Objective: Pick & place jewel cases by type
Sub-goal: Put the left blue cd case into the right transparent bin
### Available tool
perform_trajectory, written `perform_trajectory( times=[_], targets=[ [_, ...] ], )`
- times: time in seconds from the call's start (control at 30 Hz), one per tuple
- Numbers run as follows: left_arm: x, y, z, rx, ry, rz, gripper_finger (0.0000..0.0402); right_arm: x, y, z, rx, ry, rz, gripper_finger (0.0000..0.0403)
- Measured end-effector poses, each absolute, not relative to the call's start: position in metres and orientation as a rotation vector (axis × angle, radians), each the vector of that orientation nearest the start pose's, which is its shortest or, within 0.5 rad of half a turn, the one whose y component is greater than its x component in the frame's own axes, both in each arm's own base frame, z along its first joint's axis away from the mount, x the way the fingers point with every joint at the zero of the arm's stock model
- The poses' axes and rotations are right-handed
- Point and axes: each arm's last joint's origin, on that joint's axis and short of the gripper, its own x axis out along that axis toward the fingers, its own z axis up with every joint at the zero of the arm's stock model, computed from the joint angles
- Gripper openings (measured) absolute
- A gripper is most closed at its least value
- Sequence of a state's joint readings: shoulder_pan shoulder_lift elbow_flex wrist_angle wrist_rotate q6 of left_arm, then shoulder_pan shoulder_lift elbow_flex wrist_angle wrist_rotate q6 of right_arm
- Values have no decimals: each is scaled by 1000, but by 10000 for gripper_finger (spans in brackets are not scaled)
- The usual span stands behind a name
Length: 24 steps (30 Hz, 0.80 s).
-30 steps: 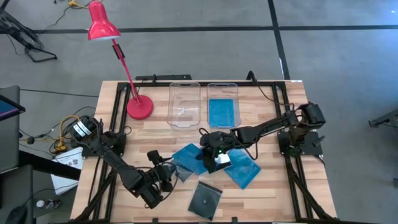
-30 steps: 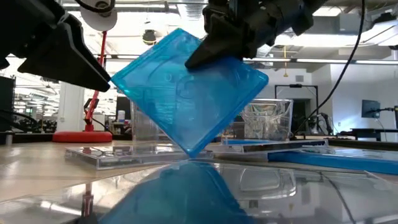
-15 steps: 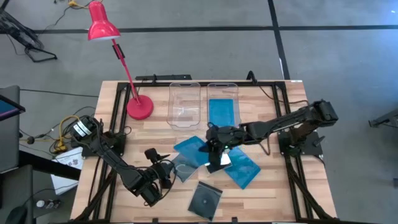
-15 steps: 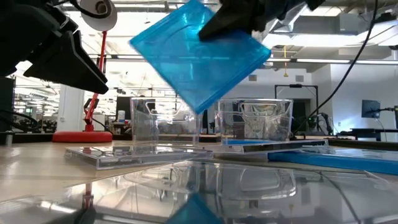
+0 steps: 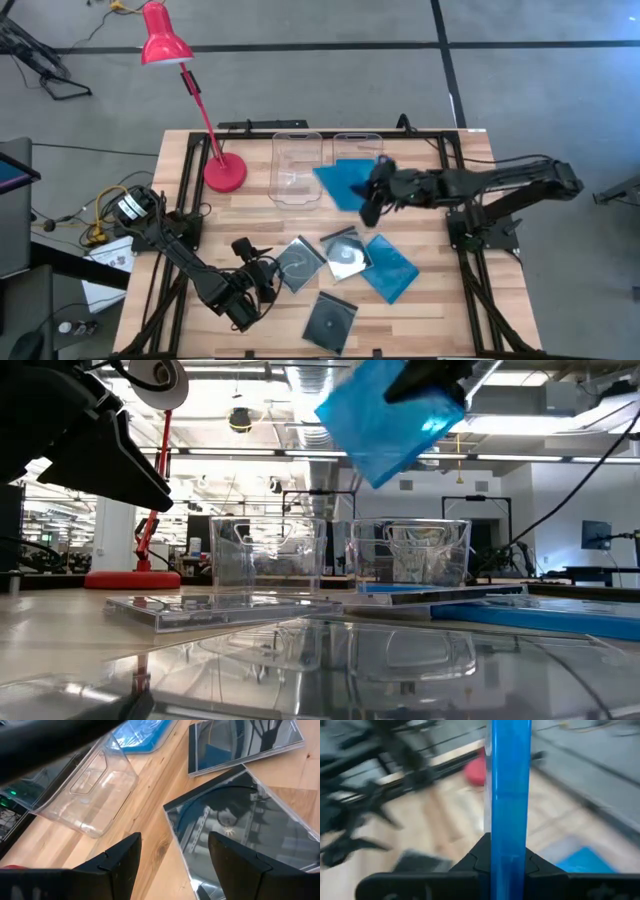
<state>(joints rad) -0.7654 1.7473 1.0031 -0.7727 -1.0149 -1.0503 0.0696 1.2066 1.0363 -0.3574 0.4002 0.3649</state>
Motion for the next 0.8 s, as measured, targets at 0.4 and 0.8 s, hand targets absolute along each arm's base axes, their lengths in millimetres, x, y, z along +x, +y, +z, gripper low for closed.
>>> perform_trajectory(
  times=[0.4, 0.8],
  targets=[
    [227, -184, 159, 196, 684, 614, 226, 253, -60, 303, 359, 539, -724, 22],
    [227, -185, 159, 185, 681, 617, 226, 269, -111, 260, 560, 680, -775, 24]
  ],
)
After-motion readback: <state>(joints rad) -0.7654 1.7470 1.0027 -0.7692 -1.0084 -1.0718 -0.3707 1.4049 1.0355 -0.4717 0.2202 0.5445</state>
